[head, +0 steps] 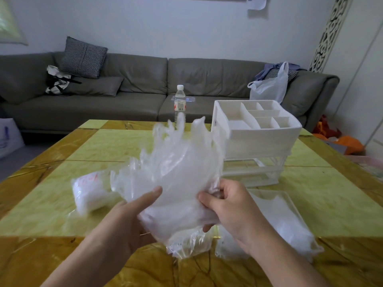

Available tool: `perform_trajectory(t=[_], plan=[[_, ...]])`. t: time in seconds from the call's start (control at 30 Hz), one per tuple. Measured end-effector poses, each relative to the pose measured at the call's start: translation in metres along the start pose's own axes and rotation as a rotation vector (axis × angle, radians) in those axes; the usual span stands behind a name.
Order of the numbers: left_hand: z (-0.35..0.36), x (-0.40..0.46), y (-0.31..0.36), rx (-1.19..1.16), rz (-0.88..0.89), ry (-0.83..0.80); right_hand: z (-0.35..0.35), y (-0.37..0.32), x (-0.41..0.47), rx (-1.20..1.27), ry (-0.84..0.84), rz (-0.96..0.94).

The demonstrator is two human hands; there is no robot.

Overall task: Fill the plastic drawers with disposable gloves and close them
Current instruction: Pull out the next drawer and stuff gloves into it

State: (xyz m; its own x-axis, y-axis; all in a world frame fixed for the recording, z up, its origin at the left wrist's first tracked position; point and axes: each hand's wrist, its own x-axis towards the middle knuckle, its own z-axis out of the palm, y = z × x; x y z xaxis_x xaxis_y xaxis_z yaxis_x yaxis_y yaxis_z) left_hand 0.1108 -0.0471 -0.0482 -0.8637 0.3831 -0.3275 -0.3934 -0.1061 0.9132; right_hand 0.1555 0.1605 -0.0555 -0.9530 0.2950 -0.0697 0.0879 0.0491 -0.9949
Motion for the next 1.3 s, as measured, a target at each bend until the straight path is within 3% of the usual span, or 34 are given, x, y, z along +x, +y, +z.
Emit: perform_trajectory(t=[0.17,0.3,0.4,0.5,0.67,0.8,1.03,1.1,1.17,1.23,1.3], plan=[[0.005,0.0,-0.007,0.029,0.121,0.172,-0.002,0.0,-0.002,-0.095,-0.072,0.03],[0.013,-0.001,-0.008,0.101,0.258,0.398,0.003,-0.003,-0.004,0.29,-0.004,0.171],[0.024,-0.006,-0.007,0.133,0.386,0.513,0.012,-0.005,-0.012,0.592,-0.132,0.33],[0.037,-0.011,-0.011,0.165,0.475,0.528,0.026,0.001,-0.019,0.628,-0.156,0.343],[0.051,-0.009,-0.018,0.017,0.535,0.392,0.025,0.007,-0.017,0.457,0.147,0.158],[0.05,0.001,-0.014,-0.264,0.452,0.34,-0.009,0.006,-0.008,0.248,0.293,0.017],[0.042,0.019,-0.025,-0.136,0.37,0.177,-0.113,0.0,0.001,-0.033,0.345,-0.015],[0.044,0.021,-0.028,-0.005,0.503,0.257,-0.143,-0.001,0.001,-0.132,0.297,0.042],[0.055,0.011,-0.022,0.218,0.772,0.288,-0.162,0.006,0.004,-0.364,0.216,0.108],[0.084,-0.006,-0.007,0.505,1.09,0.16,-0.171,0.013,0.006,-0.573,0.149,0.157],[0.121,-0.01,0.004,0.855,1.27,-0.023,-0.172,0.017,0.01,-0.713,0.112,0.149]])
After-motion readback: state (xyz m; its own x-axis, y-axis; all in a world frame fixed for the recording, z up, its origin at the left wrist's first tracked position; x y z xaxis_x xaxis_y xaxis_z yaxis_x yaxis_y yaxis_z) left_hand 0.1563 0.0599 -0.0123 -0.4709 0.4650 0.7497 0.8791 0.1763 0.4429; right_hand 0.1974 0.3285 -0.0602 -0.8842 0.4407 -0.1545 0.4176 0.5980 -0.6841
